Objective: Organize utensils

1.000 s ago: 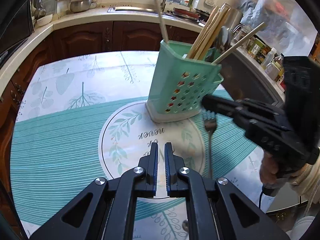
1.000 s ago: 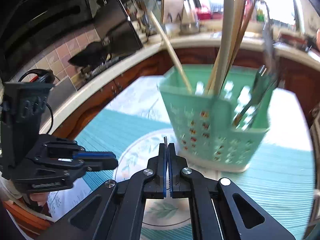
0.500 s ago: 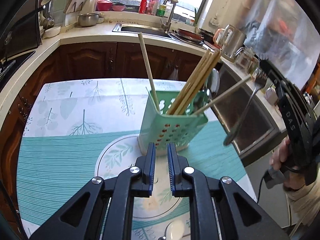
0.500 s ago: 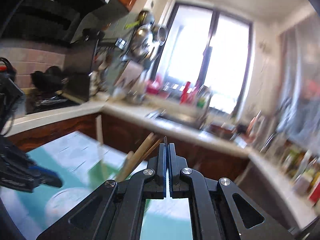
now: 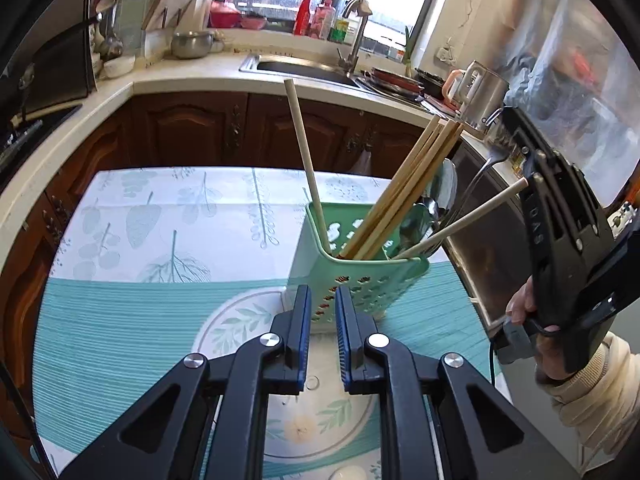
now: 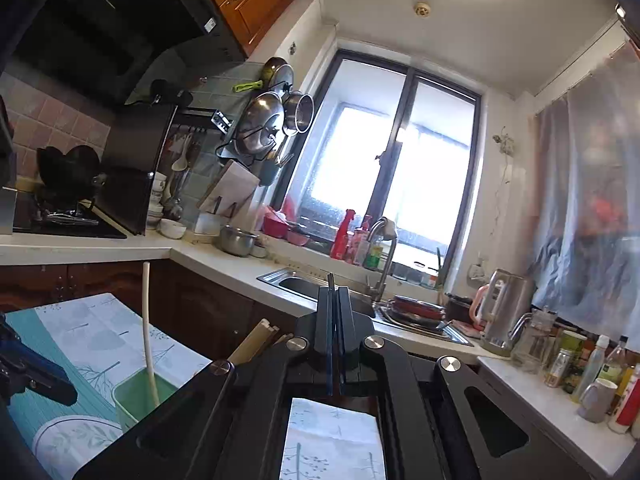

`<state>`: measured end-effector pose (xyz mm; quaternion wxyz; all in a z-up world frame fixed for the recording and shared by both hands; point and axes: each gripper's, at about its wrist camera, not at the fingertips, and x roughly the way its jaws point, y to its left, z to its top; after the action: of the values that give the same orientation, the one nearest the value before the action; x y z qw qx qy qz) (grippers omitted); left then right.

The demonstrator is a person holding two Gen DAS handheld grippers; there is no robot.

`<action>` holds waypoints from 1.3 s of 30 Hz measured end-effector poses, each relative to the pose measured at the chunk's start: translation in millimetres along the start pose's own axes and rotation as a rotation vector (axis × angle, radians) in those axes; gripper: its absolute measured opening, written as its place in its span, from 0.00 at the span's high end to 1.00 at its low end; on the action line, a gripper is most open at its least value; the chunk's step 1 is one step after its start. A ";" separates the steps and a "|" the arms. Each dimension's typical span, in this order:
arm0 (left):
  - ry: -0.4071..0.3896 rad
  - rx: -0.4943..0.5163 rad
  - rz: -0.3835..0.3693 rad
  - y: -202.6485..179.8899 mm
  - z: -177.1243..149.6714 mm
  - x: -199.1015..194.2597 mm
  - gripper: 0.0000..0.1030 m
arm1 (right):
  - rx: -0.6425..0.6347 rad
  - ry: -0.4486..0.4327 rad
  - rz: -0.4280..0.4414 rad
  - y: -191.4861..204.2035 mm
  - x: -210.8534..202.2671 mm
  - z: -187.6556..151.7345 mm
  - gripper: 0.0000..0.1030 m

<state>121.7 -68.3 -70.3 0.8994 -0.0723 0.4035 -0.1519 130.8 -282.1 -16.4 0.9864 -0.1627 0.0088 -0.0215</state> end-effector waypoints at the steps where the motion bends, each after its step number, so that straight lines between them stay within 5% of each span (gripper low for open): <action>1: -0.011 0.009 0.005 -0.9 -1.1 -0.4 0.94 | -0.004 -0.004 0.008 7.9 6.2 -4.2 0.99; 10: -0.120 0.102 0.040 -12.7 -12.0 -12.2 1.00 | -0.056 -0.031 0.096 57.8 21.5 -46.9 0.99; 19: -0.216 0.317 0.206 -49.6 -28.2 -26.6 1.00 | -0.056 0.059 0.212 87.5 21.4 -87.5 0.99; 23: -0.231 0.359 0.239 -59.7 -34.6 -31.1 1.00 | -0.049 0.064 0.218 92.4 15.3 -93.1 0.88; 26: -0.225 0.361 0.247 -60.3 -38.1 -33.8 1.00 | -0.037 0.061 0.198 89.8 7.7 -91.9 0.78; 32: -0.199 0.330 0.256 -53.2 -40.3 -38.8 1.00 | -0.011 0.093 0.178 79.3 -11.0 -84.9 0.75; 39: -0.093 0.223 0.247 -31.1 -46.3 -41.1 1.00 | 0.085 0.231 0.158 56.4 -41.5 -88.7 0.72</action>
<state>54.6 -84.4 -64.2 0.9313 0.0710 0.3482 -0.0803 89.4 -255.3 -118.1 0.9835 -0.1159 0.1340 0.0371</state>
